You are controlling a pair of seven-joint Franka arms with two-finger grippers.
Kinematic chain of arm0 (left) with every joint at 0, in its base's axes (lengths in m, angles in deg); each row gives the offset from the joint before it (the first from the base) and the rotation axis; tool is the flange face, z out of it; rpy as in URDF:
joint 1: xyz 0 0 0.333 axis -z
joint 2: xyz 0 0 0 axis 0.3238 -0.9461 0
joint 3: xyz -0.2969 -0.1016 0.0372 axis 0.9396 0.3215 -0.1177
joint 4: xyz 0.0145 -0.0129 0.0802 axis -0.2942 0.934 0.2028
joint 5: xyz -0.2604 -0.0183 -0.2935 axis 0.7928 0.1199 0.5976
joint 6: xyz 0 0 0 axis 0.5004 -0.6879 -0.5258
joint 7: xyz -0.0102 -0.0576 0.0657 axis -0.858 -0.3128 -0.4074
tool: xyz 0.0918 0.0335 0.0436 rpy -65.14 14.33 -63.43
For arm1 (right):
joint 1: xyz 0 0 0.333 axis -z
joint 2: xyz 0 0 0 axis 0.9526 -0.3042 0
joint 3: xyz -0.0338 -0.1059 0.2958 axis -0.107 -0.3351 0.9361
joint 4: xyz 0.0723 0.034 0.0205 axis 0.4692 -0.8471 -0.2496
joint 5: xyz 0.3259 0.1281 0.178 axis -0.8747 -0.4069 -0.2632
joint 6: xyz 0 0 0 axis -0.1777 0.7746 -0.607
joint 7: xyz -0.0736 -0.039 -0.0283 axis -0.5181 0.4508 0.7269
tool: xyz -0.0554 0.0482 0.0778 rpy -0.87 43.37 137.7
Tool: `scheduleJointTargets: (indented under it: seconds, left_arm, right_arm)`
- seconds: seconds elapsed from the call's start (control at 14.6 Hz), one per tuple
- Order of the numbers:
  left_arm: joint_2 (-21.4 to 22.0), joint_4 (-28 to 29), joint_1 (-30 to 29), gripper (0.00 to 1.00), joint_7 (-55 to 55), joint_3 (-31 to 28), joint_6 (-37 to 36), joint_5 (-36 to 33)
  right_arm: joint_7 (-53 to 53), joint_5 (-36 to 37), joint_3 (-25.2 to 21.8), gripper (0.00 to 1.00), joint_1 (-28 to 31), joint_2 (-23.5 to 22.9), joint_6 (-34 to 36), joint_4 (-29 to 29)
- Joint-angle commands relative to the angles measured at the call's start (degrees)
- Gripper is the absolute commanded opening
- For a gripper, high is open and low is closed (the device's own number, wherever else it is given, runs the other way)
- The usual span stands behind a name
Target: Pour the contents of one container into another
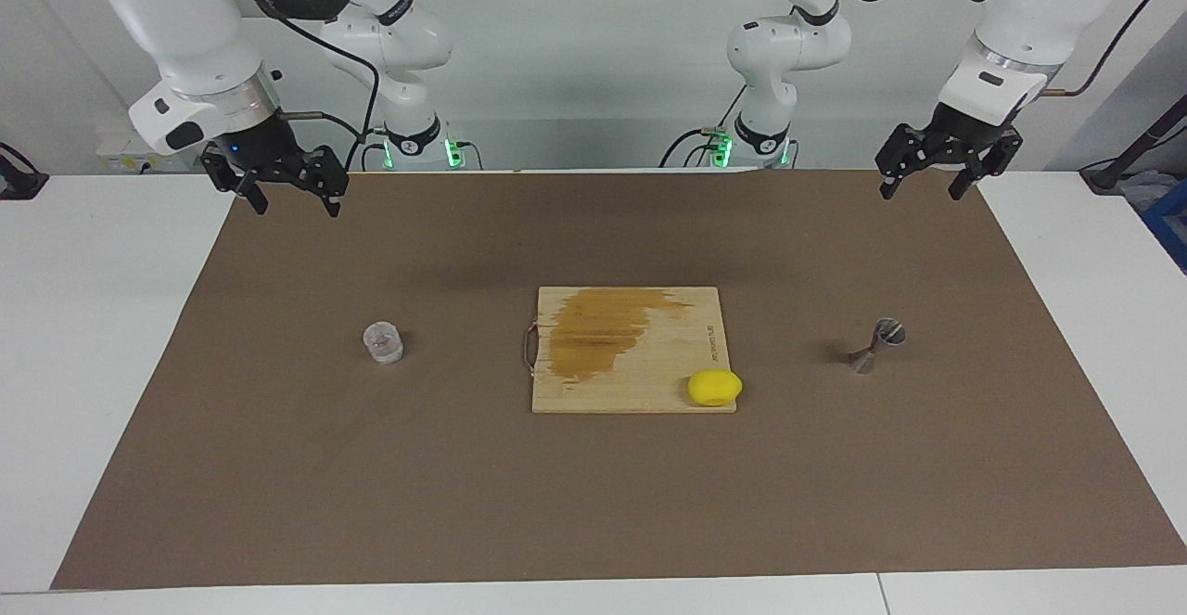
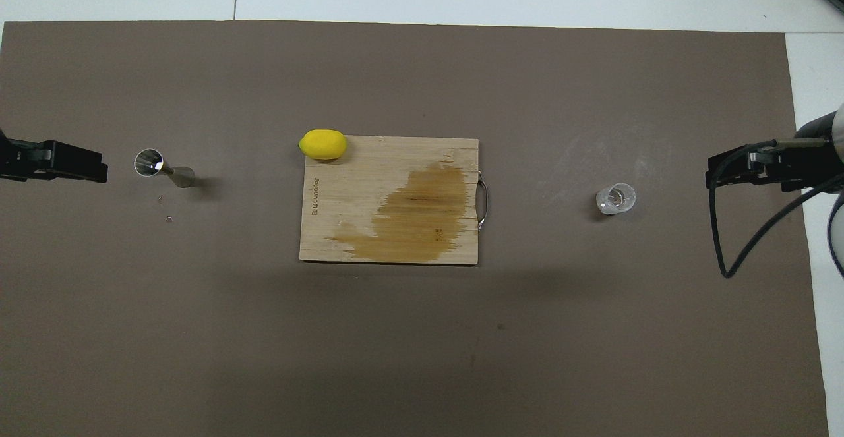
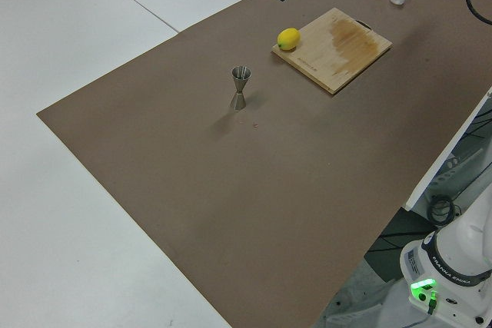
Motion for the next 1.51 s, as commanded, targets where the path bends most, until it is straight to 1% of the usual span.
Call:
scheduleJointTargets:
  seconds: [0.0,0.41,0.48,0.55,0.62,0.69,0.82,0.89,1.03,1.17,1.31,1.44]
  left_arm:
    - [1.0,0.66,0.39,1.0,0.36,-0.2,-0.3,0.41]
    - [1.27,1.36,0.84,1.0,1.05,-0.29,-1.35,0.41]
    - [1.79,2.32,0.83,1.0,1.32,-0.38,-1.26,0.41]
    - [3.54,6.16,0.14,1.0,2.1,-0.38,0.48,0.41]
    - [4.68,9.33,0.04,1.0,3.07,-0.55,4.85,0.41]
    - [4.7,10.58,-0.05,1.0,3.51,-0.73,5.76,0.67]
    - [2.77,10.42,-2.14,1.0,4.65,-0.91,4.81,2.51]
    - [0.85,9.63,-3.81,1.0,5.97,-0.91,4.72,3.12]
    - [-4.24,5.61,-5.05,1.0,8.07,-1.0,3.58,3.65]
    - [-9.43,1.39,-6.55,1.0,14.64,-1.0,2.78,4.97]
    - [-12.34,-0.3,-8.12,1.0,20.89,-1.0,4.36,7.34]
    - [-12.8,0.48,-10.75,1.0,27.74,-1.35,8.47,11.54]
  right_arm:
    - [-0.23,-0.95,0.24,1.0,0.5,1.77,-0.29,-2.31]
    - [-0.14,-0.95,0.15,1.0,0.41,2.04,-0.29,-2.58]
    - [-0.23,-0.95,0.15,1.0,0.41,2.04,-0.29,-2.58]
    - [-0.23,-0.95,0.15,1.0,0.5,2.04,-0.29,-2.58]
    - [-0.23,-0.95,0.15,1.0,0.41,2.04,-0.29,-2.58]
    - [-0.31,-0.95,0.15,1.0,0.5,2.04,-0.29,-2.5]
    - [-0.23,-0.95,0.15,1.0,0.5,2.04,-0.03,-2.58]
    - [-0.23,-0.95,0.24,1.0,0.5,2.04,-0.03,-2.5]
    - [-0.23,-0.95,0.24,1.0,0.41,2.04,-0.03,-2.5]
    - [-0.23,-0.95,0.15,1.0,0.24,2.04,-0.29,-2.5]
    - [-0.14,-0.95,0.15,1.0,0.32,2.04,-0.38,-2.5]
    - [-0.14,-0.95,0.15,1.0,0.32,2.04,-0.29,-2.58]
